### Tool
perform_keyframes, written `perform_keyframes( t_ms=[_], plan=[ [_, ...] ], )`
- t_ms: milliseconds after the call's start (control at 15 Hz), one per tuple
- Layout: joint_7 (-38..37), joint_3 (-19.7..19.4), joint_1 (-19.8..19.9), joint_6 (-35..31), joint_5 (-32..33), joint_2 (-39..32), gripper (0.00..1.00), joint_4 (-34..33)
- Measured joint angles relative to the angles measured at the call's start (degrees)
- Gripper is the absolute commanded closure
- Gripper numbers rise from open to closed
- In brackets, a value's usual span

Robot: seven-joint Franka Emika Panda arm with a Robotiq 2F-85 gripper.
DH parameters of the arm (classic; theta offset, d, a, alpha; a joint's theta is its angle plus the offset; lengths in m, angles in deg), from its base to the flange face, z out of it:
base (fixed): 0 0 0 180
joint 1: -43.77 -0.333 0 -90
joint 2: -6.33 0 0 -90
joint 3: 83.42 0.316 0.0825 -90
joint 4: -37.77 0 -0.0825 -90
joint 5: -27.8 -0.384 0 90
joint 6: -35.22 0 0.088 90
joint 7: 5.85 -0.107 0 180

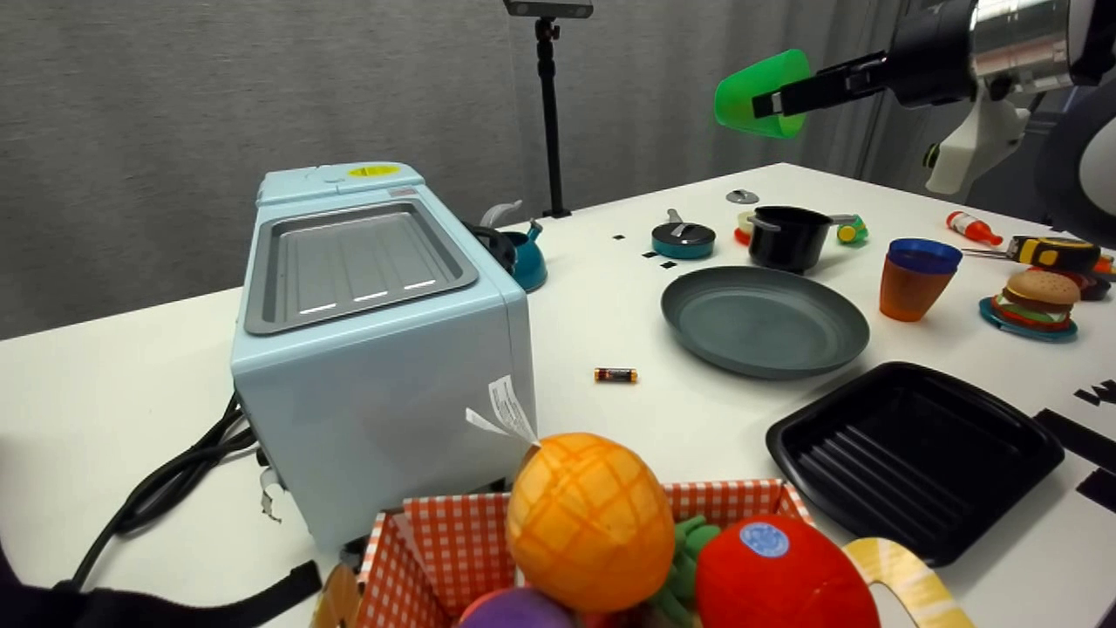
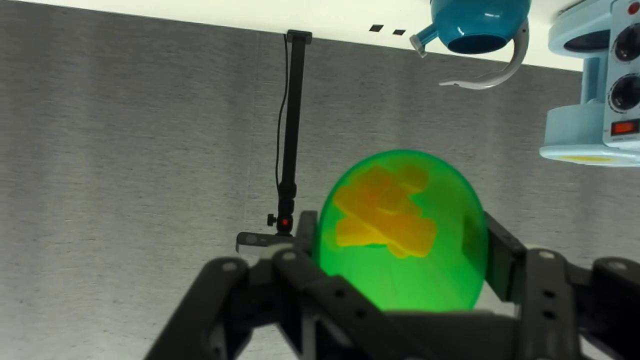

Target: Pour the things in the green cup onto the plate

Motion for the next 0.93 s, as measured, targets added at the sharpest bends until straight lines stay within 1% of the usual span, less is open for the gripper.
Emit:
perform_keyframes(
  t_ms=[400, 933],
  plan=[
    [1.05, -0.01, -1.51, -4.15, -4.68, -1.03, 0.50, -1.19],
    [5.73, -0.49, -3.13, -4.90, -7.61, -3.84, 0.50, -6.48]
  ],
)
